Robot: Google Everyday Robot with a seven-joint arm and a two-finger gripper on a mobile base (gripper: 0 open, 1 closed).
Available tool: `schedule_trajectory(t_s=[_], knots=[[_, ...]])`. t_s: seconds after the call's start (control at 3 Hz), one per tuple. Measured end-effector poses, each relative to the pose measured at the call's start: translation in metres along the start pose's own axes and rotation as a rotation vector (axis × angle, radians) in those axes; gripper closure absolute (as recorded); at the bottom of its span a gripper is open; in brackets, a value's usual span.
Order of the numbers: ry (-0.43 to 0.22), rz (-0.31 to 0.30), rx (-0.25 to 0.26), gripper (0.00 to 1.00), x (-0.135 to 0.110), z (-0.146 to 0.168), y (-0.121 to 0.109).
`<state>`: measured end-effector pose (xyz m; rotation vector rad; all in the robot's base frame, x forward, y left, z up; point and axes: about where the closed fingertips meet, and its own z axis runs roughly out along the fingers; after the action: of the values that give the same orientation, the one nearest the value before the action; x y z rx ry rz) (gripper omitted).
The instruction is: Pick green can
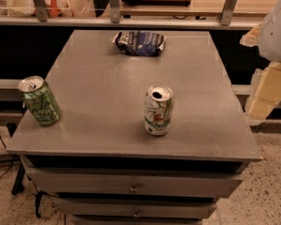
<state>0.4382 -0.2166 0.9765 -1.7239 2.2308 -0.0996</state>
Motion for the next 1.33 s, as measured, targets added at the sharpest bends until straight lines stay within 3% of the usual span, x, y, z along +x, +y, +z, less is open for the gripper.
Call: schedule_trajectory(t_s=[0.33, 0.67, 1.33], knots=[[-0.002, 0.001, 0.002, 0.00, 0.000, -0.001, 0.000], [-0.048, -0.069, -0.027, 0.00, -0.025, -0.001, 0.005], [-0.190, -0.258, -0.127, 0.00, -0.122, 0.000, 0.035]])
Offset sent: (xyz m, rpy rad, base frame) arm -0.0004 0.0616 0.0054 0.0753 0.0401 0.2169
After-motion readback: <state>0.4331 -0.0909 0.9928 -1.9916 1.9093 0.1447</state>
